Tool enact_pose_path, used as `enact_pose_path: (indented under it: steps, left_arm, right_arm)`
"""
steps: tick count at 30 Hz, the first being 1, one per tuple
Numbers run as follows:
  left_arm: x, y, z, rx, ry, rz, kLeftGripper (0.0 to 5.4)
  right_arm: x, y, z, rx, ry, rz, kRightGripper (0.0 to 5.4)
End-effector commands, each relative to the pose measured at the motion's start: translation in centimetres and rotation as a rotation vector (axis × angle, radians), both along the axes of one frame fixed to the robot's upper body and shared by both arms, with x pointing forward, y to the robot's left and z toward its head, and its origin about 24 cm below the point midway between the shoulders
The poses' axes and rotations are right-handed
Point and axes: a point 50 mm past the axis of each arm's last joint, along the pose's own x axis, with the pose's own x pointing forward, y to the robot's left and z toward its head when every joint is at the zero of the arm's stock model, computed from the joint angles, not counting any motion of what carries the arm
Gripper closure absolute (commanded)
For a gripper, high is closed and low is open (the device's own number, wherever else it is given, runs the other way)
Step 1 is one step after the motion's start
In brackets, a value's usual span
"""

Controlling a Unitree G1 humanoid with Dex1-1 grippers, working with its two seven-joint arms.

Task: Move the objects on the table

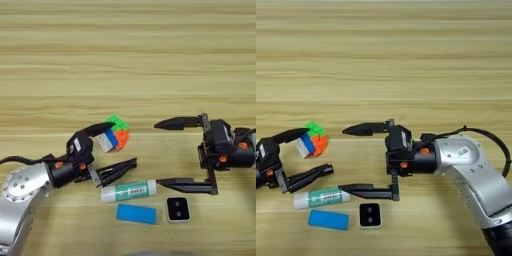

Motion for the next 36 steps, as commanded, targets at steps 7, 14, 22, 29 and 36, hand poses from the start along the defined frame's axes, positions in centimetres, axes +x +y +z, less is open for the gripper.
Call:
enact_pose_path:
  steps: [7,14,22,29,36]
  left_arm:
    - [-0.4,-0.5,0.9,-0.040,-0.027,-0.020,0.02]
    - [0.2,-0.6,2.2,-0.129,-0.091,0.081,0.02]
    - [0.9,-0.2,4.5,-0.313,-0.222,0.388,0.02]
    - [0.3,0.0,4.5,-0.438,-0.229,0.577,0.02]
    - [-0.4,1.2,2.5,-0.348,-0.295,0.821,0.02]
  right_arm:
    - [0.3,0.0,0.3,0.023,-0.017,-0.036,0.00]
    - [1.6,0.1,0.6,0.128,-0.062,-0.260,0.00]
    - [2.5,-1.1,1.9,0.351,-0.138,-0.667,0.00]
    - [2.0,-2.5,1.4,0.480,-0.138,-0.975,0.00]
    - [1.2,-4.5,-0.1,0.461,-0.242,-1.238,0.00]
